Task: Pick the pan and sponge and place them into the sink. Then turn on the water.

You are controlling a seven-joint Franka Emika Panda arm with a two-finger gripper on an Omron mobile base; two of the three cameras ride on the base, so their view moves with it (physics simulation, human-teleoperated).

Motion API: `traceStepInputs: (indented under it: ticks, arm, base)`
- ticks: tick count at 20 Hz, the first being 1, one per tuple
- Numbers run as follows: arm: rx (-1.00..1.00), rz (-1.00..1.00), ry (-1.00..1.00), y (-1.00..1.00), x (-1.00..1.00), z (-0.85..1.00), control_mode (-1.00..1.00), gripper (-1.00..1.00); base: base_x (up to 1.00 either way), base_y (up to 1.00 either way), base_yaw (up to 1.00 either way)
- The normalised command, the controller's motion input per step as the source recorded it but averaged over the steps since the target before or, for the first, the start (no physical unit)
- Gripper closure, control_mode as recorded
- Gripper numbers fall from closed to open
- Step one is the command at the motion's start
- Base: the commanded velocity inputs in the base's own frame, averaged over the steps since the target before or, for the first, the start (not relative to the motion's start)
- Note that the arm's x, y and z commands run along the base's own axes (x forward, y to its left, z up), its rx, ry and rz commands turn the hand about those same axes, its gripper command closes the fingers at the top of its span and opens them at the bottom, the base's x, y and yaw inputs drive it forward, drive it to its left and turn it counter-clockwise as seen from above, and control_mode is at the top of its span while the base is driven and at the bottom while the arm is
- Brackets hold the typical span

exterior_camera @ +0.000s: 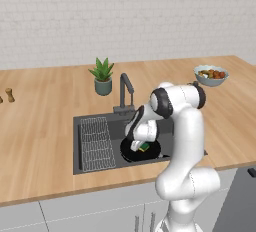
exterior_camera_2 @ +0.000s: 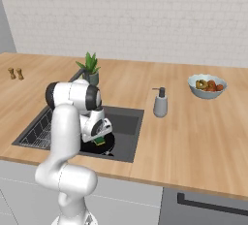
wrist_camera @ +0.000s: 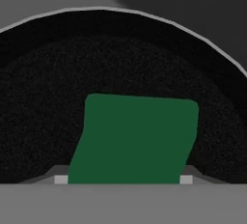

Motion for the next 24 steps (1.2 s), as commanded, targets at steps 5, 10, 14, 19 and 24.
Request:
traceStepInputs:
  ticks: [5,10,14,19,24]
  arm:
    - [-0.04,0.0,-0.02,0.0,0.0,0.21,-1.0,-1.0]
    - [-0.13,-0.01,0.0,0.04,-0.01,0.47,-1.0,-1.0]
    - [0.02,-0.11,-0.11,0.0,-0.16,0.51,-1.0,-1.0]
    - [0.3,-0.18,-0.17,-0.05,-0.14,0.85,-1.0,-1.0]
    - [0.24,-0.14,-0.04,-0.22,-0.01,1.0,-1.0,-1.0]
  base:
    - [0.0,0.0,0.0]
    - [0.0,0.0,0.0]
    - [0.0,0.0,0.0]
    - [0.0,0.0,0.0]
    - [0.0,0.0,0.0]
